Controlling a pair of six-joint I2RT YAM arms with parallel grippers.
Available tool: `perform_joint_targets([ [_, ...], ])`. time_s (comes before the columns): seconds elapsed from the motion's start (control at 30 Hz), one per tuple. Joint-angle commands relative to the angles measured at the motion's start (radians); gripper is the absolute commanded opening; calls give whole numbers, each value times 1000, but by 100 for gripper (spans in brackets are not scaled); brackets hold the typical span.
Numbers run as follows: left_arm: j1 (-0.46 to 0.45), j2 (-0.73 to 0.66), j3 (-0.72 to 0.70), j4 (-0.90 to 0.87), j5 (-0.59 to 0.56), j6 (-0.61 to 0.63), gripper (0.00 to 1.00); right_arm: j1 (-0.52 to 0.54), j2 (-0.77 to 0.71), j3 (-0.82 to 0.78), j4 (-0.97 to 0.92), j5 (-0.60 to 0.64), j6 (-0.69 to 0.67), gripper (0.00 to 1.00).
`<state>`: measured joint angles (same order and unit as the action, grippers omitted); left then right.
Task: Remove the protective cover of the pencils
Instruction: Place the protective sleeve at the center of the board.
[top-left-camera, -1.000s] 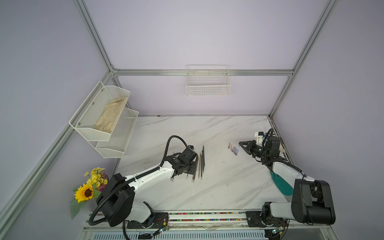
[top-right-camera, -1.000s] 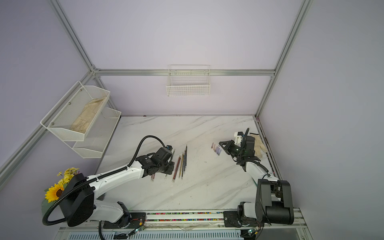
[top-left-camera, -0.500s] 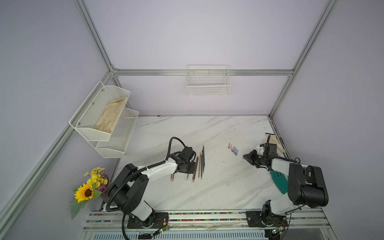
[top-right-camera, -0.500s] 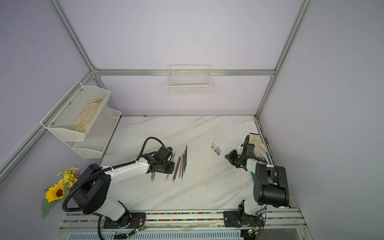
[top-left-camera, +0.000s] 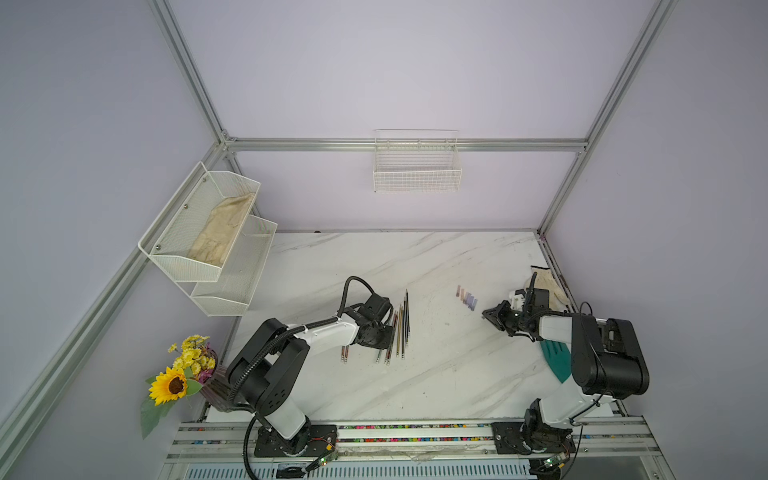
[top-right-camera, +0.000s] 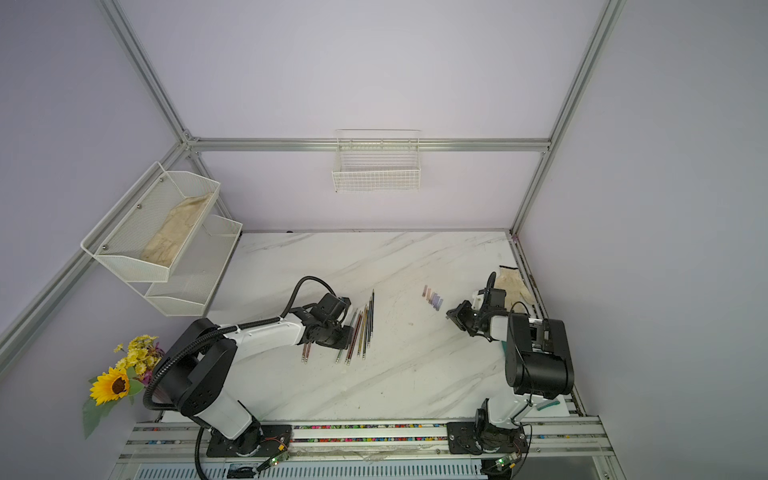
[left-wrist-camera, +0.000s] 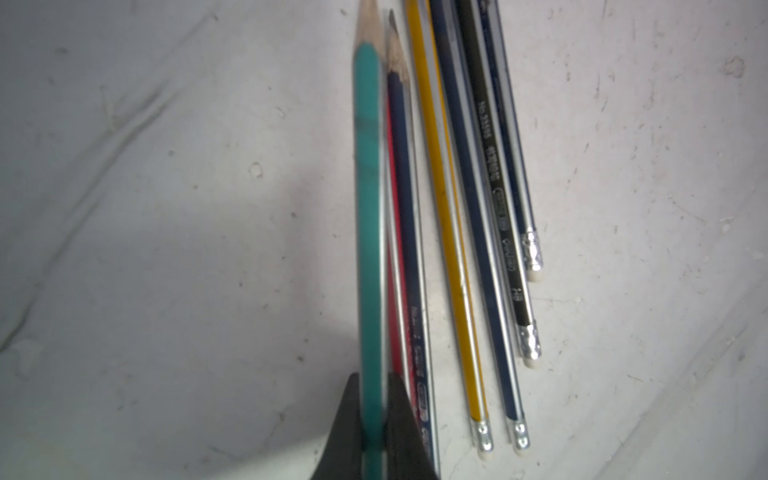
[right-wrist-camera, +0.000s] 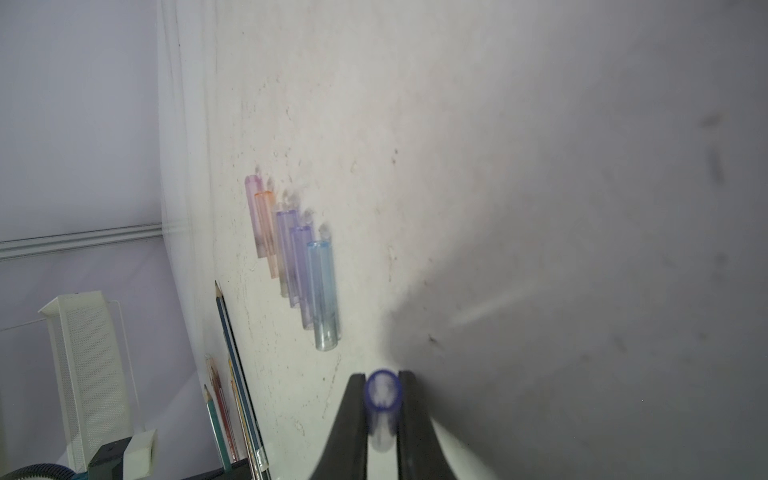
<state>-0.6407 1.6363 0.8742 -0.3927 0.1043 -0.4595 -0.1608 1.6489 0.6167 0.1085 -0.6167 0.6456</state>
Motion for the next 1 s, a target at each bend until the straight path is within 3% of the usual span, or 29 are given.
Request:
perform_joint_targets([
  [0.0, 4, 2, -19, 18, 30, 19, 2, 18, 17, -7, 3, 7, -1, 14],
  [0.23, 4, -10, -24, 18, 26, 16, 12, 25, 13, -2, 2, 5, 0, 22],
  [0.97, 4, -26, -15, 1, 29, 15, 16, 24, -9, -3, 0, -8, -3, 26],
])
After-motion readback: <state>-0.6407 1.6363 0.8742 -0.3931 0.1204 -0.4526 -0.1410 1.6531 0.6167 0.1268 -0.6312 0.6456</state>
